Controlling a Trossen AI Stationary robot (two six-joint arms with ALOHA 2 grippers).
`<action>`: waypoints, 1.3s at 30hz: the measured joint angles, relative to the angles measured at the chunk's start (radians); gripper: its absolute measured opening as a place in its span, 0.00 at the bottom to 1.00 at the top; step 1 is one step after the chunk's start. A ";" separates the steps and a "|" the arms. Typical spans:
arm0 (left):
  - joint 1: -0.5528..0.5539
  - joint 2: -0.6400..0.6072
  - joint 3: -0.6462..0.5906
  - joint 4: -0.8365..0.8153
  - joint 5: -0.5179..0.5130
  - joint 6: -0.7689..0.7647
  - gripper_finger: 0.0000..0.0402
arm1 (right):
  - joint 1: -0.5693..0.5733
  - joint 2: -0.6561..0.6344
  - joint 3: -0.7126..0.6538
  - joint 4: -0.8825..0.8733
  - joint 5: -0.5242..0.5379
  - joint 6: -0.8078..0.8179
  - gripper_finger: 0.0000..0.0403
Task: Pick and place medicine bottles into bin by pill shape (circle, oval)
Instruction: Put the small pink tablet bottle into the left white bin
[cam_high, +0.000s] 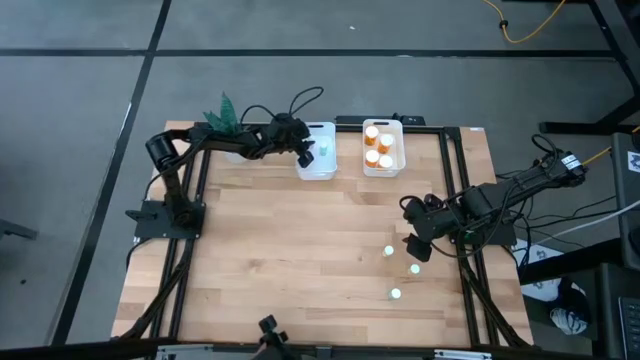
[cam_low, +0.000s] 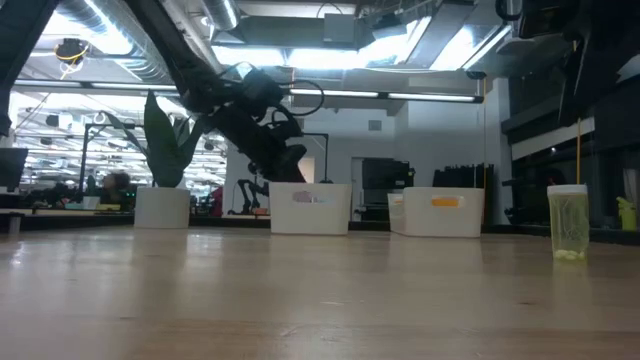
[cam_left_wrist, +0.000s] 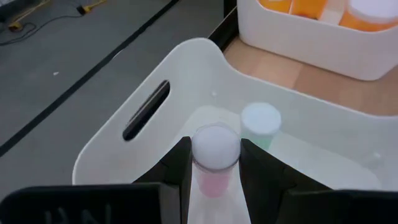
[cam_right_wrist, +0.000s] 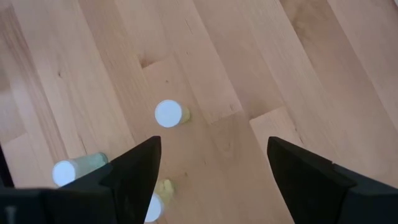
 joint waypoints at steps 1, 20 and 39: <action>0.000 0.007 0.010 -0.001 0.002 0.000 0.23 | 0.000 0.000 0.000 0.000 0.000 0.001 0.73; -0.002 0.020 0.033 -0.086 0.009 -0.001 0.27 | 0.000 0.000 0.000 0.002 0.000 0.002 0.73; -0.001 0.020 0.033 -0.074 0.008 0.096 0.41 | 0.000 0.000 0.000 0.000 0.000 0.000 0.73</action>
